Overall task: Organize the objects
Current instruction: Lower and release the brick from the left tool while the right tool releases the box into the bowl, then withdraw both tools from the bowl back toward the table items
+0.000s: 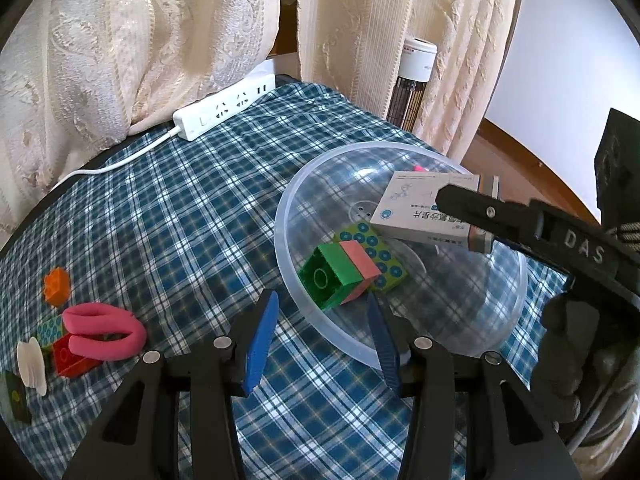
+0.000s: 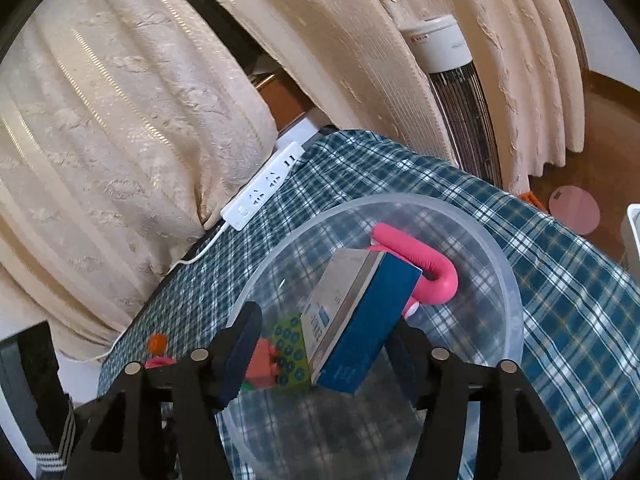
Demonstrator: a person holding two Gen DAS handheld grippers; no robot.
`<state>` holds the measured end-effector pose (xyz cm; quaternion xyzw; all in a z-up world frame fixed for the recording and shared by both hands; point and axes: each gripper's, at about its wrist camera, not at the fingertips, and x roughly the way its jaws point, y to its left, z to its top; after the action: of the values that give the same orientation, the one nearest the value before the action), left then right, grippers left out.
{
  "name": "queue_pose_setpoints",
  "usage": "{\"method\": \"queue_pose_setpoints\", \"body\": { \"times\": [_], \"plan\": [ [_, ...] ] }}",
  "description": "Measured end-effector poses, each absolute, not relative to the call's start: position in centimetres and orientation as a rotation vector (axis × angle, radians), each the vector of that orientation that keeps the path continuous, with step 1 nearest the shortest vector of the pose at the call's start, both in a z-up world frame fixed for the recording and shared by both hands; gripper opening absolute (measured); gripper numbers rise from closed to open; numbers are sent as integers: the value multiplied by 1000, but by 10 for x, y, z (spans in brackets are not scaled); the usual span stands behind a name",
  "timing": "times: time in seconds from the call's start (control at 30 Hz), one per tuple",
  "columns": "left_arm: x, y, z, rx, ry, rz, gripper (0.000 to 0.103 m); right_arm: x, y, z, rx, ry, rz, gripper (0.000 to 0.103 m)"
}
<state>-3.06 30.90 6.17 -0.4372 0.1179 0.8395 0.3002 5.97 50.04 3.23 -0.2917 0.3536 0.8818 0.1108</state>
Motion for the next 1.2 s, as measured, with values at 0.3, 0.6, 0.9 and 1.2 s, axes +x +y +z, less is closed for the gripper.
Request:
{"method": "queue_pose_setpoints", "body": {
  "times": [0.3,0.6,0.9,1.2],
  "plan": [
    [-25,298,68,-1155,292,2248,48,81,501,29,-868,1069,2545,65],
    [-15,292,73,-1138,287,2250,48,96,494,41,-820,994,2542,65],
    [-16,270,72,-1156,255,2282,48,98,482,37,-856,1023,2529,65],
    [-16,245,65,-1191,226,2315,54,92,460,42,-867,976,2544,67]
  ]
}}
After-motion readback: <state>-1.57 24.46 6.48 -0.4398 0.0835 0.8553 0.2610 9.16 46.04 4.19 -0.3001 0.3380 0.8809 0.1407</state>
